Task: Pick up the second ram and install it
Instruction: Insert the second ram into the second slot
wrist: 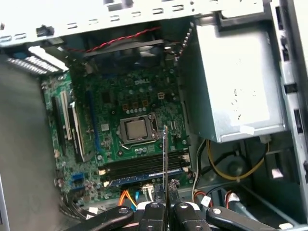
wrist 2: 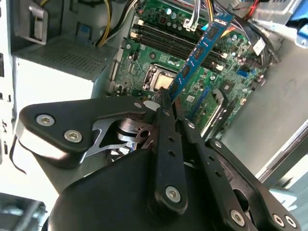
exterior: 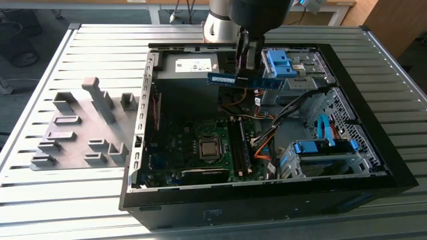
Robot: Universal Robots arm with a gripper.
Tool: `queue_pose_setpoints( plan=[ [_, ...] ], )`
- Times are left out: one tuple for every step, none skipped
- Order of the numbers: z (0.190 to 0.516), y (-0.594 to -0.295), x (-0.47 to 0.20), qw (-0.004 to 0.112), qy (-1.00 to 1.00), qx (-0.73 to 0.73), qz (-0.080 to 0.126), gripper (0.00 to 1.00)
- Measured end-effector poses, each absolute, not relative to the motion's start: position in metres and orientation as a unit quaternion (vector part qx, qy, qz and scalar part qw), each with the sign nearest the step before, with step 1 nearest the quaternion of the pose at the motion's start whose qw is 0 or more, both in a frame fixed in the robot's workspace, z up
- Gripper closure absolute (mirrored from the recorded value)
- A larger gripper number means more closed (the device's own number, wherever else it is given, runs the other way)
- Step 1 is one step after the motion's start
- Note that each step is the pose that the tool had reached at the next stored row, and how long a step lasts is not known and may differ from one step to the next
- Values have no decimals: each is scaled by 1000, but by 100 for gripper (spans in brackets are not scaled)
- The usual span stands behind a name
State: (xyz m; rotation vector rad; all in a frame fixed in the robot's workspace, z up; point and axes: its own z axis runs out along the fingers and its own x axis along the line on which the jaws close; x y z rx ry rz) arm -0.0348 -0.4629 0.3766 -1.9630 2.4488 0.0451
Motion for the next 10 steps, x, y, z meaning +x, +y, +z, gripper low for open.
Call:
queue_pose_setpoints(
  plan=[
    [376, -463, -35, 2, 786, -618, 14, 86],
    [376, -463, -35, 2, 791, -611, 14, 86],
    [376, -463, -35, 2, 796, -605, 14, 86],
    [376, -463, -35, 2, 801, -599, 14, 86],
    [376, -463, -35, 2, 804, -594, 14, 86],
    [376, -463, -35, 2, 807, -591, 14, 86],
    [376, -463, -35, 2, 808, -589, 14, 86],
    [376, -463, -35, 2, 809, -588, 14, 86],
    [376, -463, -35, 2, 809, -587, 14, 86],
    [376, -463, -35, 2, 810, -587, 14, 86]
  ],
)
